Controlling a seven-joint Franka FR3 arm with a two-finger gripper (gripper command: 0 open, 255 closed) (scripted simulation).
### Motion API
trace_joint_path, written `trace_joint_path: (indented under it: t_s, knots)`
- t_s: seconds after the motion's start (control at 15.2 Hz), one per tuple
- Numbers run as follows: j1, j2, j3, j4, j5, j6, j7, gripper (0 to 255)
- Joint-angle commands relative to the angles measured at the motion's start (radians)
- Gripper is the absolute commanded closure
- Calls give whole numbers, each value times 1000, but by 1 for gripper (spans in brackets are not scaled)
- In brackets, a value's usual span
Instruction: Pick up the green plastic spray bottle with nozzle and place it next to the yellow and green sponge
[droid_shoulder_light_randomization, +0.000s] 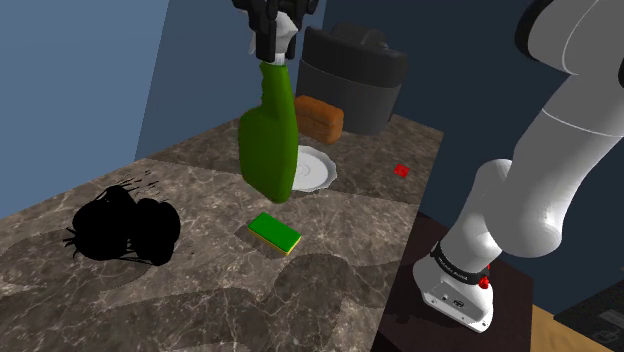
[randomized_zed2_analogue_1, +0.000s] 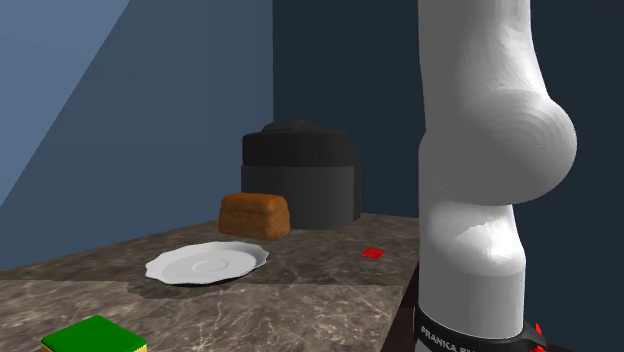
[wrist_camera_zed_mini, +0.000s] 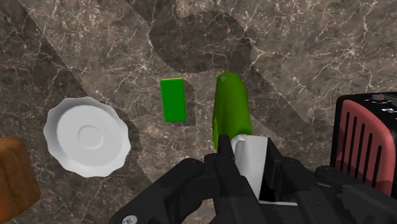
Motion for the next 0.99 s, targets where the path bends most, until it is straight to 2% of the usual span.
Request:
trace_joint_path:
  t_s: [0.0, 0.4, 0.92]
  knots:
    - [39, 75, 30, 96, -40, -30, 56, 255]
    - [12, -4, 11, -87, 4, 84, 28, 255]
    - [-4, -73, -3, -277, 37, 214, 1, 255]
